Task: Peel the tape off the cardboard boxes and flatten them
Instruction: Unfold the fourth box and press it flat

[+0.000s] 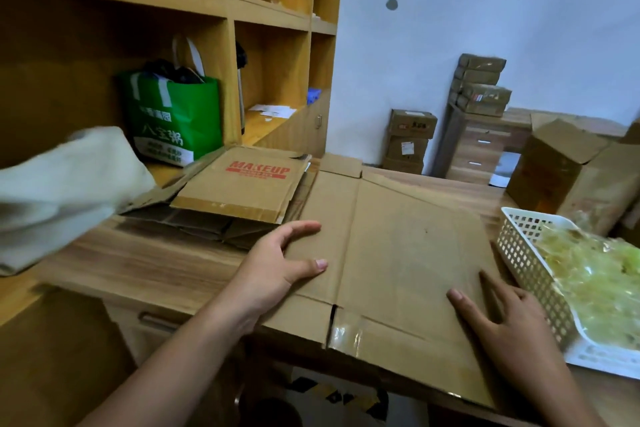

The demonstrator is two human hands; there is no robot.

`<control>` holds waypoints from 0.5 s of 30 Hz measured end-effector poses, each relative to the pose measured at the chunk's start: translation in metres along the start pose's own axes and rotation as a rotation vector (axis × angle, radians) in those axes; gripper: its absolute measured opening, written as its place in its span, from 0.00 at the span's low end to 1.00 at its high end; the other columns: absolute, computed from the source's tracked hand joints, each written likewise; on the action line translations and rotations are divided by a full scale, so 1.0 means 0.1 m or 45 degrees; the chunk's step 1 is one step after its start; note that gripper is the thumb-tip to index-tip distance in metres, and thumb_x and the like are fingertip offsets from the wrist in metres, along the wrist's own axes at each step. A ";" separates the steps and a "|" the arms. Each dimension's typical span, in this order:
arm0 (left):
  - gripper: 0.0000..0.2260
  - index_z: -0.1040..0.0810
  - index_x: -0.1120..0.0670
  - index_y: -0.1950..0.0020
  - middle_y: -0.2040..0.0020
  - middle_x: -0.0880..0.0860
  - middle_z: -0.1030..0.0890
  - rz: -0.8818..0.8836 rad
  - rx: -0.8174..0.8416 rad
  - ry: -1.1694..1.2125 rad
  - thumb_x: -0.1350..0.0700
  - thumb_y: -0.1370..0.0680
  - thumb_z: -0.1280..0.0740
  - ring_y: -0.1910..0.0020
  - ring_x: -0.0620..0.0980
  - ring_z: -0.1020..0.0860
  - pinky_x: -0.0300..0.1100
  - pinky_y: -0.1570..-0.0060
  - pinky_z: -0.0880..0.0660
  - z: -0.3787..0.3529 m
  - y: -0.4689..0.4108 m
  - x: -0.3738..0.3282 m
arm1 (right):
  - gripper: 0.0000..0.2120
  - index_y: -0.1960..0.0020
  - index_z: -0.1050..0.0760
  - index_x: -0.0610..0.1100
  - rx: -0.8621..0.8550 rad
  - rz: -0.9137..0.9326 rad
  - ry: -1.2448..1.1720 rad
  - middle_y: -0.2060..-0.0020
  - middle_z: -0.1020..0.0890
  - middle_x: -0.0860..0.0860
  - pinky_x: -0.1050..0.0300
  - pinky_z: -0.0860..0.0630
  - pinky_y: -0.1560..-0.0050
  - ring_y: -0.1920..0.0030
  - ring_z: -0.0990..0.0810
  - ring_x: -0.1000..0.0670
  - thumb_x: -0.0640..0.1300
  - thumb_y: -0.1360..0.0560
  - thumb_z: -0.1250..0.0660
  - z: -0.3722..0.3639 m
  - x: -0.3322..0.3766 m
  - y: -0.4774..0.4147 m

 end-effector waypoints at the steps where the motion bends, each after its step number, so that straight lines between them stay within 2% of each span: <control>1: 0.23 0.21 0.40 0.37 0.43 0.38 0.20 -0.043 -0.004 -0.031 0.59 0.27 0.24 0.44 0.38 0.21 0.36 0.48 0.21 0.09 0.00 -0.06 | 0.47 0.24 0.30 0.48 -0.004 0.036 -0.022 0.30 0.30 0.38 0.48 0.36 0.26 0.28 0.31 0.41 0.71 0.37 0.36 0.00 0.09 0.00; 4: 0.21 0.20 0.39 0.38 0.51 0.27 0.21 -0.148 -0.002 -0.114 0.57 0.27 0.24 0.50 0.27 0.23 0.24 0.59 0.26 0.41 -0.03 -0.24 | 0.45 0.23 0.32 0.51 -0.024 0.126 -0.091 0.29 0.32 0.42 0.48 0.36 0.26 0.27 0.32 0.43 0.71 0.36 0.36 -0.02 0.39 -0.04; 7: 0.19 0.21 0.35 0.40 0.52 0.19 0.25 -0.228 -0.041 -0.216 0.54 0.26 0.25 0.52 0.21 0.27 0.20 0.63 0.29 0.80 -0.11 -0.40 | 0.41 0.22 0.34 0.53 -0.034 0.226 -0.138 0.28 0.34 0.44 0.54 0.36 0.30 0.29 0.31 0.45 0.68 0.31 0.33 -0.09 0.76 -0.14; 10: 0.19 0.21 0.33 0.39 0.45 0.28 0.23 -0.250 -0.094 -0.290 0.51 0.26 0.26 0.48 0.28 0.24 0.30 0.55 0.25 1.21 -0.24 -0.49 | 0.37 0.21 0.35 0.52 -0.050 0.340 -0.128 0.25 0.37 0.46 0.53 0.37 0.30 0.28 0.32 0.45 0.63 0.26 0.31 -0.22 1.18 -0.28; 12: 0.18 0.21 0.33 0.39 0.40 0.34 0.22 -0.240 -0.134 -0.332 0.50 0.26 0.26 0.44 0.33 0.24 0.35 0.49 0.27 1.49 -0.35 -0.51 | 0.35 0.22 0.35 0.52 -0.052 0.414 -0.144 0.25 0.38 0.47 0.54 0.37 0.29 0.27 0.33 0.46 0.61 0.25 0.31 -0.34 1.47 -0.37; 15: 0.17 0.20 0.33 0.40 0.43 0.31 0.22 -0.234 -0.166 -0.375 0.51 0.25 0.26 0.47 0.26 0.25 0.26 0.53 0.29 1.87 -0.53 -0.54 | 0.32 0.22 0.34 0.53 -0.019 0.513 -0.134 0.25 0.38 0.49 0.52 0.37 0.27 0.26 0.34 0.47 0.60 0.23 0.32 -0.58 1.89 -0.50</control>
Point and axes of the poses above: each hand's wrist, its own y-axis away from the middle knuckle, its own z-axis out of the back of the hand, x = y × z, the point moved 5 cm from there along -y, towards the middle knuckle
